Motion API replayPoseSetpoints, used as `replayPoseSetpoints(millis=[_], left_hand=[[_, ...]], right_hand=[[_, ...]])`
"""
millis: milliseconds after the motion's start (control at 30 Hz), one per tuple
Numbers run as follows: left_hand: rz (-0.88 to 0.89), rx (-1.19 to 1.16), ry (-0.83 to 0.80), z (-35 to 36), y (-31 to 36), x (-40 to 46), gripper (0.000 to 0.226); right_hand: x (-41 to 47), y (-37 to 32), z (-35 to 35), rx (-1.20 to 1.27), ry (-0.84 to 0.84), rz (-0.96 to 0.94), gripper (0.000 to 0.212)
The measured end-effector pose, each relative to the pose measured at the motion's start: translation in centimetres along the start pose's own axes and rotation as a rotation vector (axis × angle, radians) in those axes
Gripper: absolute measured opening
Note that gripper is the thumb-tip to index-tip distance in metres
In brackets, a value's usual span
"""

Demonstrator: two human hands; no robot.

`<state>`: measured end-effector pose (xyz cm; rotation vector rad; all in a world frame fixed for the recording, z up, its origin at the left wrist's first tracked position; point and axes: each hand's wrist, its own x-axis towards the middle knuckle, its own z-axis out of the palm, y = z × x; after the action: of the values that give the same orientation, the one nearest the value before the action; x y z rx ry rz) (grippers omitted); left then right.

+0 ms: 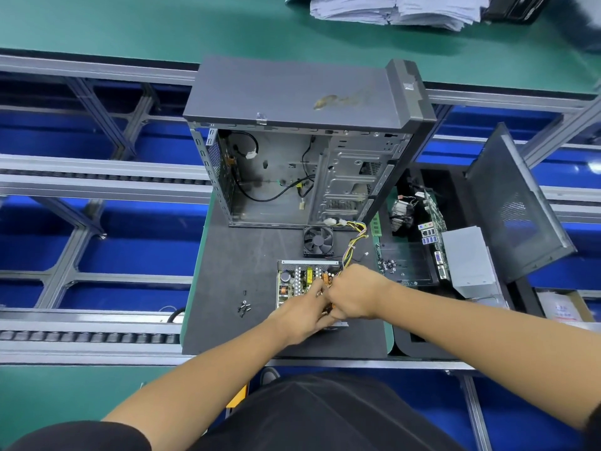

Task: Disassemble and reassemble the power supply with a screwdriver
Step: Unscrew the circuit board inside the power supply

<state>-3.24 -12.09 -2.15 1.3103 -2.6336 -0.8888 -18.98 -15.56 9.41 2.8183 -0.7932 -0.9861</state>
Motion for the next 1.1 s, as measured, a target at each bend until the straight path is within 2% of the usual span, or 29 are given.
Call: replayPoseSetpoints(millis=[133, 233, 300, 367, 433, 467, 533, 667, 833, 1000, 1100], left_hand=[[-0.045, -0.041, 0.063, -0.5, 0.2, -0.3, 0.063], [-0.109, -0.176, 0.126, -1.3, 0.3, -1.0, 0.045], [-0.126, -0.281, 0.240, -2.1, 0.0, -1.5, 0.023], [-0.221, -0.323, 0.454, -2.9, -1.1, -1.7, 0.013], [-0.396, -0.324, 0.652, -3.0, -2.5, -1.5, 0.029], [-0.494, -0.325, 0.686, -2.9, -3.0, -1.3, 0.042], [-0.621, -0.374, 0.647, -2.3, -3.2, -0.9, 0.061], [-0.674, -0.657, 0.590, -0.9, -2.3, 0.0, 0.067], [-0.907, -0.664, 0.516, -0.9, -1.6, 0.3, 0.075], [-0.989, -0.674, 0.534, -1.1, -1.3, 0.2, 0.077], [-0.990, -0.666, 0.535, -1.1, -1.3, 0.2, 0.077]], right_hand=[[-0.7, 2.0, -0.1, 0.025, 0.040, 0.111, 0.039], [-2.2, 5.8, 0.2, 0.117, 0.109, 0.234, 0.031], [-3.3, 8.1, 1.2, 0.296, 0.120, 0.330, 0.019], [-4.0, 9.4, 2.7, 0.544, 0.099, 0.450, 0.018], [-4.0, 8.7, 4.1, 0.850, 0.098, 0.561, 0.023], [-3.6, 7.9, 4.7, 0.987, 0.119, 0.608, 0.024], [-1.9, 5.8, 5.6, 1.191, 0.203, 0.701, 0.025], [2.9, 1.9, 5.2, 1.458, 0.389, 0.875, 0.024], [5.4, -3.6, 5.7, 1.486, 0.604, 1.126, 0.026], [6.6, -5.6, 6.3, 1.538, 0.632, 1.124, 0.022], [7.1, -6.3, 6.3, 1.468, 0.688, 1.136, 0.035]])
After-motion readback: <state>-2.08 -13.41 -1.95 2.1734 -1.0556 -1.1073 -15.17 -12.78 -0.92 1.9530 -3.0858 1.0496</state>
